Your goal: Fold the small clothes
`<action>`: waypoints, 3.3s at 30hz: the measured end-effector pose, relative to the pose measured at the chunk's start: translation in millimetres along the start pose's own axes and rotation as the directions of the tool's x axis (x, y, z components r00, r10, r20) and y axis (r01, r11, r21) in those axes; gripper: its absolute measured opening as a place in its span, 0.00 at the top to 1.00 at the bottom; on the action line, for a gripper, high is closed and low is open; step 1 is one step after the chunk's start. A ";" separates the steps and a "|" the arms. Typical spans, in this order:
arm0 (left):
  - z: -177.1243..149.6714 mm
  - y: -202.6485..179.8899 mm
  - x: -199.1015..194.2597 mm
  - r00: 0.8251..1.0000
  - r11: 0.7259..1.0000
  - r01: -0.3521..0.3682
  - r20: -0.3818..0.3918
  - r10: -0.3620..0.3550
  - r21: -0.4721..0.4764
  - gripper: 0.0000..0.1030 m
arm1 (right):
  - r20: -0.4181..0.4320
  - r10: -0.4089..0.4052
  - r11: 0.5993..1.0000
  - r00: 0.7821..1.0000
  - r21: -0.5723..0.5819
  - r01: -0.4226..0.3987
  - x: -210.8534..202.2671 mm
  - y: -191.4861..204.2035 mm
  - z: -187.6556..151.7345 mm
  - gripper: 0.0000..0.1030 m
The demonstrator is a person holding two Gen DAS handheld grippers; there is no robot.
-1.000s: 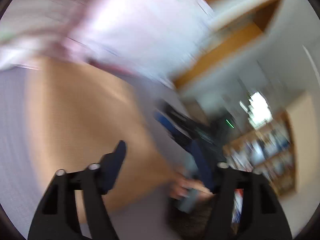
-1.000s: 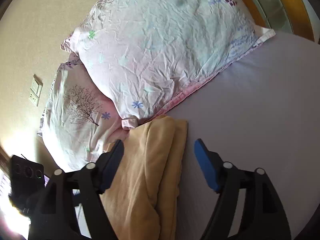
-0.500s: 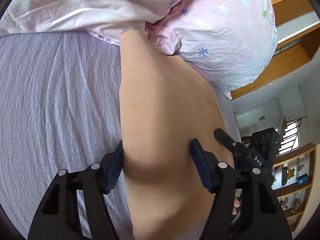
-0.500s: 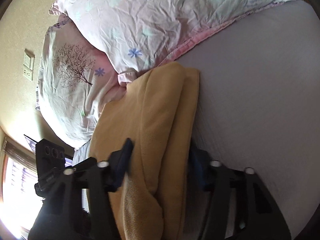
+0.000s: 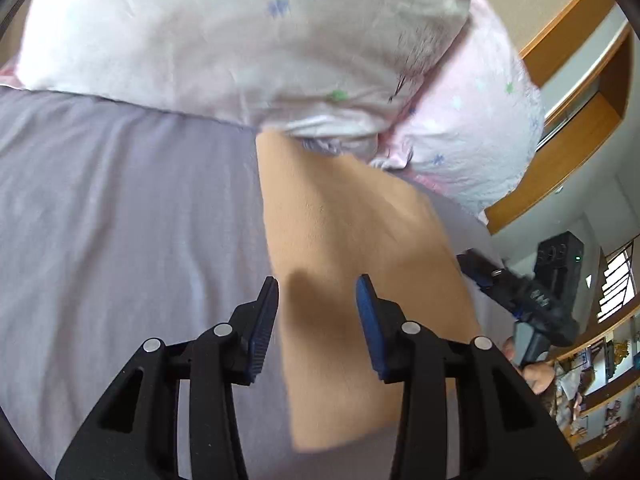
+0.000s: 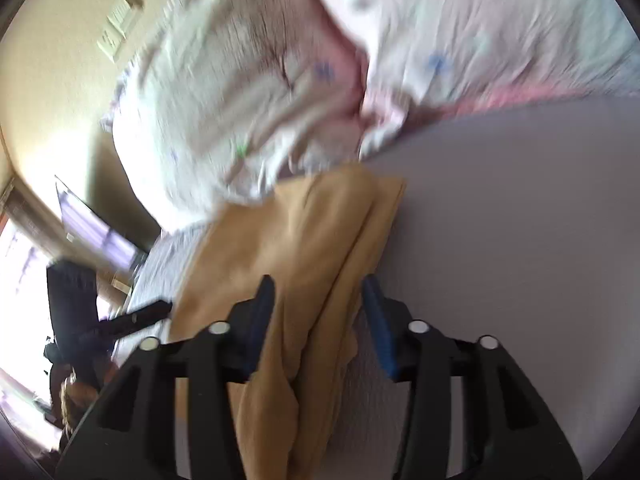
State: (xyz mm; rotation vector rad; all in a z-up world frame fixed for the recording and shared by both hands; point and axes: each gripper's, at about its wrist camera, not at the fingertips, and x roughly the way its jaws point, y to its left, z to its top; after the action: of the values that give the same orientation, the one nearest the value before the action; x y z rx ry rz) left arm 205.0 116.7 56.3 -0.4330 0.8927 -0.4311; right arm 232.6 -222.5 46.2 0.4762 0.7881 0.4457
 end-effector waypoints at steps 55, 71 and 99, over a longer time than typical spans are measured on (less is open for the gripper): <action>-119.0 -50.9 12.0 0.884 0.838 -0.442 -0.003 0.468 0.321 0.01 | -0.064 -0.503 0.828 0.862 -0.323 0.459 -4.0 76.5 -148.5 0.02; -119.0 -51.1 12.1 0.884 0.838 -0.442 -0.003 0.468 0.321 0.01 | -0.064 -0.503 0.828 0.862 -0.322 0.459 -3.8 76.7 -148.4 0.02; -117.8 -50.2 12.8 0.882 0.838 -0.442 -0.015 0.471 0.319 0.01 | -0.062 -0.505 0.827 0.861 -0.320 0.462 -3.1 77.6 -148.8 0.02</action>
State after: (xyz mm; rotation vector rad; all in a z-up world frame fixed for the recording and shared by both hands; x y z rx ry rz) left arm 107.5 47.2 9.4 0.0961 0.9665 -0.1405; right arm 102.8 -126.5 0.2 -0.0484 0.9310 0.1130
